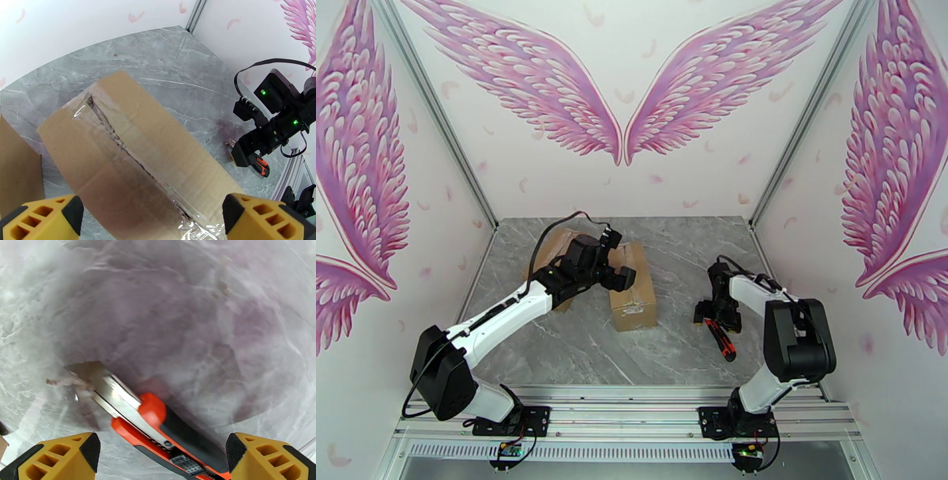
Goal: Unpack the express box
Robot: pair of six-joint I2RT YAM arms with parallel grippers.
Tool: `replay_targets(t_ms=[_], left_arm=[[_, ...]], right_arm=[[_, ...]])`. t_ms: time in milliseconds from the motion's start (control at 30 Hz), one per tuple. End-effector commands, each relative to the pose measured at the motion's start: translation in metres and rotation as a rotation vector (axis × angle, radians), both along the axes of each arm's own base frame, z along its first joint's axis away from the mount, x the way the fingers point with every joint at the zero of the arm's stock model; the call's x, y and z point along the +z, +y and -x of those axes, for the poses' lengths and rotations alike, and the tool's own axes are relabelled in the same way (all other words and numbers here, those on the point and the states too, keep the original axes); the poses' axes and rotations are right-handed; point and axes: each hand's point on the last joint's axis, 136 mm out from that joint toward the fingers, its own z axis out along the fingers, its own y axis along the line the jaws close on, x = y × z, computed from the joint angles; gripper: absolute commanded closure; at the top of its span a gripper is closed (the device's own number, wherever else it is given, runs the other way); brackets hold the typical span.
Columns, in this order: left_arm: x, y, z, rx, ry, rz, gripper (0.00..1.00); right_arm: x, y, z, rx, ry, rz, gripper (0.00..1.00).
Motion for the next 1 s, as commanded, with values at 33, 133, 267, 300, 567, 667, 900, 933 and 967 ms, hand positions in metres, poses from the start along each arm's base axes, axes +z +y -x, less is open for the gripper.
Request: replay_targets(t_ms=[33, 133, 267, 300, 567, 667, 900, 933, 967], left_arm=[[0.035, -0.003, 0.003, -0.044, -0.078, 0.051, 0.01], [0.035, -0.003, 0.005, -0.049, -0.075, 0.061, 0.01], [0.037, -0.002, 0.009, -0.051, -0.082, 0.075, 0.01], [0.037, -0.002, 0.009, -0.05, -0.082, 0.076, 0.01], [0.037, -0.003, 0.01, -0.052, -0.074, 0.085, 0.01], [0.036, -0.003, 0.01, -0.048, -0.069, 0.087, 0.01], [0.033, -0.001, 0.011, -0.036, -0.054, 0.09, 0.01], [0.033, -0.001, 0.011, -0.035, -0.052, 0.09, 0.01], [0.032, -0.001, 0.011, -0.034, -0.051, 0.09, 0.01]], right_arm=[[-0.004, -0.008, 0.012, -0.037, 0.027, 0.054, 0.11], [-0.011, -0.007, 0.015, -0.038, 0.046, 0.044, 0.15], [-0.013, -0.003, 0.018, -0.043, 0.043, 0.023, 0.25], [-0.013, -0.001, 0.017, -0.047, 0.036, 0.014, 0.27], [-0.005, 0.008, 0.005, -0.08, -0.029, -0.041, 0.47], [0.0, 0.011, -0.004, -0.087, -0.058, -0.056, 0.52], [0.009, 0.026, -0.041, -0.078, -0.141, -0.097, 0.64], [0.009, 0.029, -0.047, -0.067, -0.143, -0.095, 0.64], [0.01, 0.032, -0.055, -0.051, -0.151, -0.087, 0.64]])
